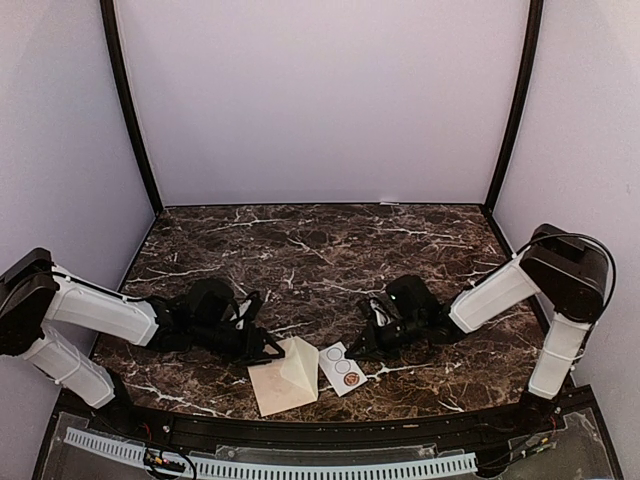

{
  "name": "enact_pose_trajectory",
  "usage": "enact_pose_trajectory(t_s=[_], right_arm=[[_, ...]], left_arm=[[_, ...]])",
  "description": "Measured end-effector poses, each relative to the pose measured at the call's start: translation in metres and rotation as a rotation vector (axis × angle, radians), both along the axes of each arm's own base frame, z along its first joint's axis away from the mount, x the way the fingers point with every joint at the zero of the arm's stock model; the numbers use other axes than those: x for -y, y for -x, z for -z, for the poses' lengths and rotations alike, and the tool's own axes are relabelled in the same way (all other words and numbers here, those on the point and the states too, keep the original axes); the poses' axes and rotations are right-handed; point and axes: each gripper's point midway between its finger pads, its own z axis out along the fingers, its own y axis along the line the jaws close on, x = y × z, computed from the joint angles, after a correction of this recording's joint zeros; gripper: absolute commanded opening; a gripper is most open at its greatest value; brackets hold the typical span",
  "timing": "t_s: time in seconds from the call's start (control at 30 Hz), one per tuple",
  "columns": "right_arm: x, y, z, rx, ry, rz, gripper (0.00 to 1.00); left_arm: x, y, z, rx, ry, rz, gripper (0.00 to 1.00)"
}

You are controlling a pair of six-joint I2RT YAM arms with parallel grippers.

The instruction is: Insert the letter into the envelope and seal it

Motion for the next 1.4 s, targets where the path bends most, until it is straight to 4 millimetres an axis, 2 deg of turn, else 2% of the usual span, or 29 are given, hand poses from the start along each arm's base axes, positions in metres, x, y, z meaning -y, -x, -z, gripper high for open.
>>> enact_pose_trajectory(t_s=[0.2,0.27,0.33,0.4,0.47,0.63,0.7,0.77,0.9,1.1,1.27,1.4], right_arm=[[0.003,0.003,0.001,-0.041,-0.016,0.031,0.0],[0.009,0.004,-0.002,-0.047,-0.015,0.048,0.0],[0.015,0.001,-0.013,-0.031,-0.021,0.074,0.0],[0.019,-0.007,-0.037,0.024,-0.049,0.102,0.0],[0.02,-0.016,-0.066,0.102,-0.09,0.12,0.0],[0.014,-0.03,-0.15,0.304,-0.231,0.124,0.0],[0.011,-0.032,-0.181,0.372,-0.294,0.117,0.0],[0.008,-0.033,-0.206,0.428,-0.345,0.108,0.0],[-0.003,-0.031,-0.251,0.522,-0.445,0.076,0.0],[-0.018,-0.015,-0.295,0.599,-0.57,0.015,0.0],[-0.023,-0.008,-0.309,0.617,-0.631,-0.007,0.0],[-0.027,-0.003,-0.312,0.609,-0.655,-0.015,0.0]], left_arm=[[-0.002,-0.001,0.002,0.003,-0.008,-0.007,0.47],[-0.003,-0.002,0.0,0.012,-0.01,-0.014,0.52],[-0.006,-0.005,-0.005,0.04,-0.017,-0.026,0.62],[-0.007,-0.01,-0.017,0.093,-0.014,-0.033,0.68],[-0.006,-0.019,-0.04,0.173,0.011,-0.043,0.73],[0.007,-0.039,-0.122,0.396,0.133,-0.035,0.8],[0.013,-0.04,-0.153,0.478,0.195,-0.016,0.82],[0.019,-0.038,-0.175,0.538,0.248,0.013,0.85],[0.032,-0.023,-0.191,0.589,0.315,0.096,0.87],[0.058,0.002,-0.202,0.616,0.383,0.228,0.88],[0.07,0.008,-0.209,0.637,0.425,0.263,0.88],[0.075,0.006,-0.214,0.653,0.456,0.261,0.82]])
